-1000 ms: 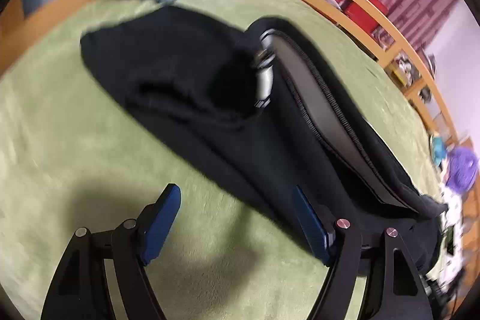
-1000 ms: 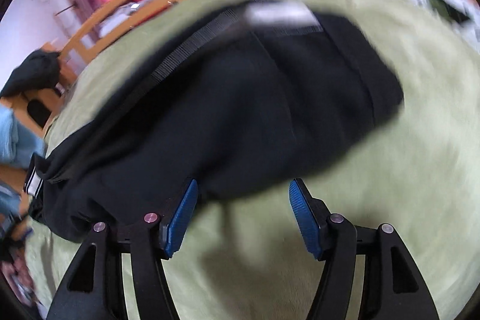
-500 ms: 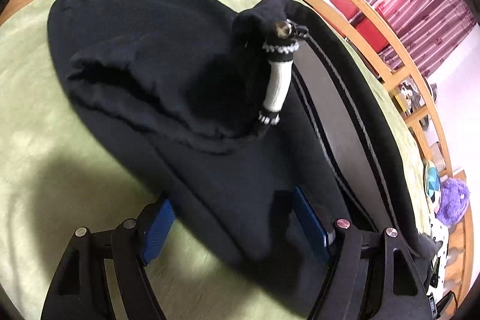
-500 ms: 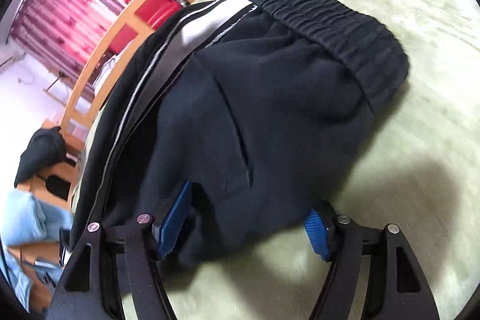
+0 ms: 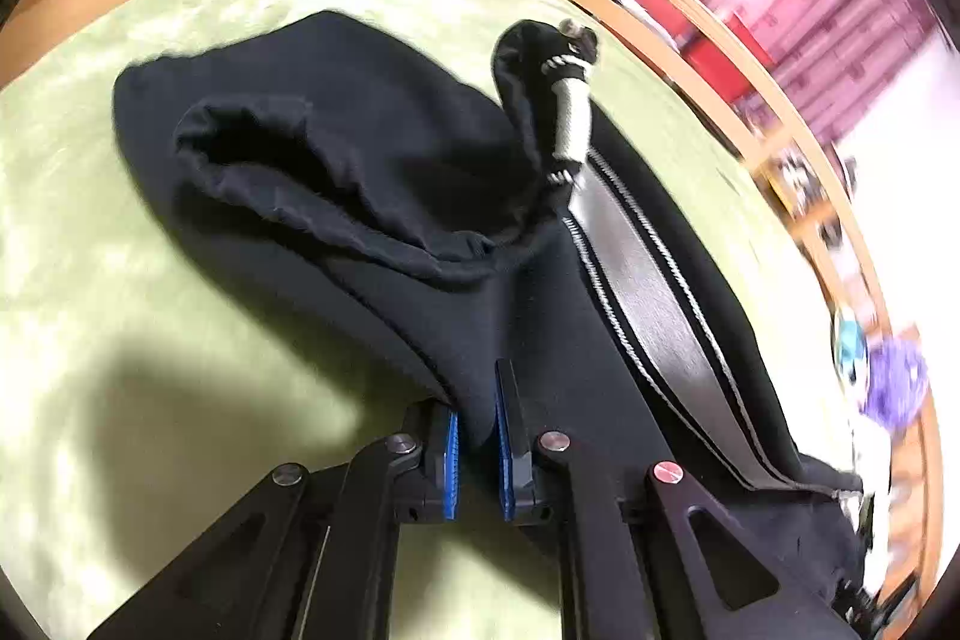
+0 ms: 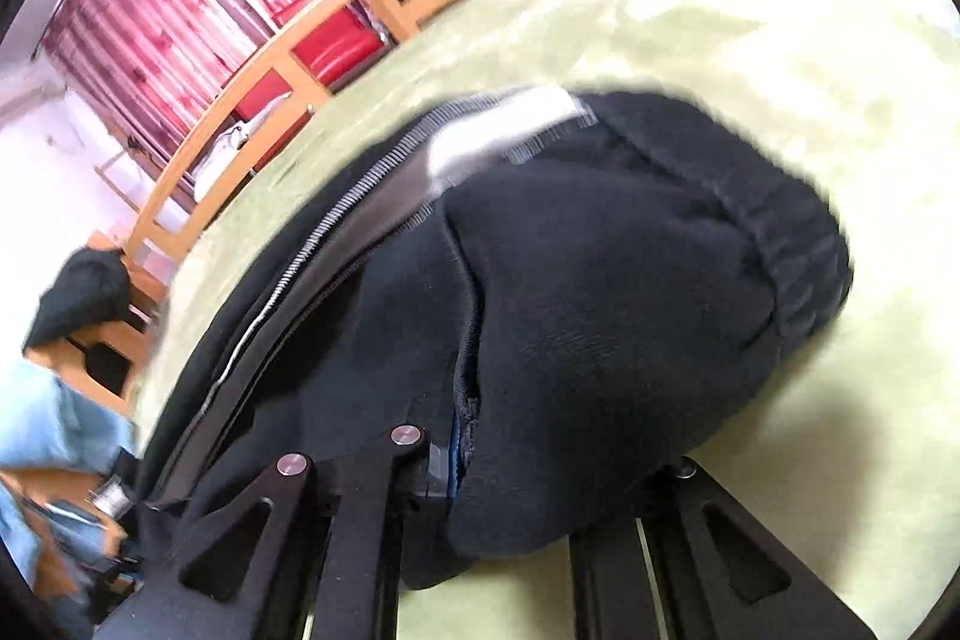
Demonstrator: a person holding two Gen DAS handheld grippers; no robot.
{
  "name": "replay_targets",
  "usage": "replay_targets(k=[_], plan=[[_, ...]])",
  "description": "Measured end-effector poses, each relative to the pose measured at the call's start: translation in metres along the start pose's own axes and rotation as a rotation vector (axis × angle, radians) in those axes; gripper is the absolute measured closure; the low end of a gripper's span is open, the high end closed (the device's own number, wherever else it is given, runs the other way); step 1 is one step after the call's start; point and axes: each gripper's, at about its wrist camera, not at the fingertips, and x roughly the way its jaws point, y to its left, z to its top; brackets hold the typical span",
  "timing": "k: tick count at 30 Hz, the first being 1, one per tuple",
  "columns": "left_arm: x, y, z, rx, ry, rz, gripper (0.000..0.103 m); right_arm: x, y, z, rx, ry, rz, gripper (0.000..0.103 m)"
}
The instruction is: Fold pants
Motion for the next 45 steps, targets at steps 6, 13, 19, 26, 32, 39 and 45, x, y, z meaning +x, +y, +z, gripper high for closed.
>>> replay_targets(k=[6, 13, 19, 26, 32, 39, 45], plan=[[-0.045, -0.006, -0.086, 0.086, 0.068, -0.023, 0.093, -0.056, -0.080, -0.006, 0.082, 0.062, -0.039, 0.092], [-0.081, 0.016, -0.144, 0.085, 0.097, -0.051, 0.092, -0.096, -0.117, -0.021, 0.029, 0.080, -0.084, 0.091], [-0.082, 0.017, -0.129, 0.131, 0.162, -0.048, 0.080, -0.099, -0.123, -0.038, 0.005, 0.173, -0.128, 0.071], [-0.145, 0.015, -0.123, 0.309, 0.056, -0.090, 0.049, -0.156, -0.087, -0.064, -0.100, 0.090, -0.226, 0.052], [-0.118, -0.004, -0.098, 0.317, 0.034, -0.074, 0.044, -0.174, -0.032, -0.077, -0.099, -0.028, -0.069, 0.049], [-0.074, -0.014, -0.067, 0.206, 0.001, -0.036, 0.086, -0.141, 0.021, -0.091, -0.144, -0.039, 0.083, 0.042], [-0.076, -0.014, 0.004, 0.216, -0.108, 0.031, 0.088, -0.122, 0.039, -0.096, -0.227, -0.010, 0.050, 0.043]])
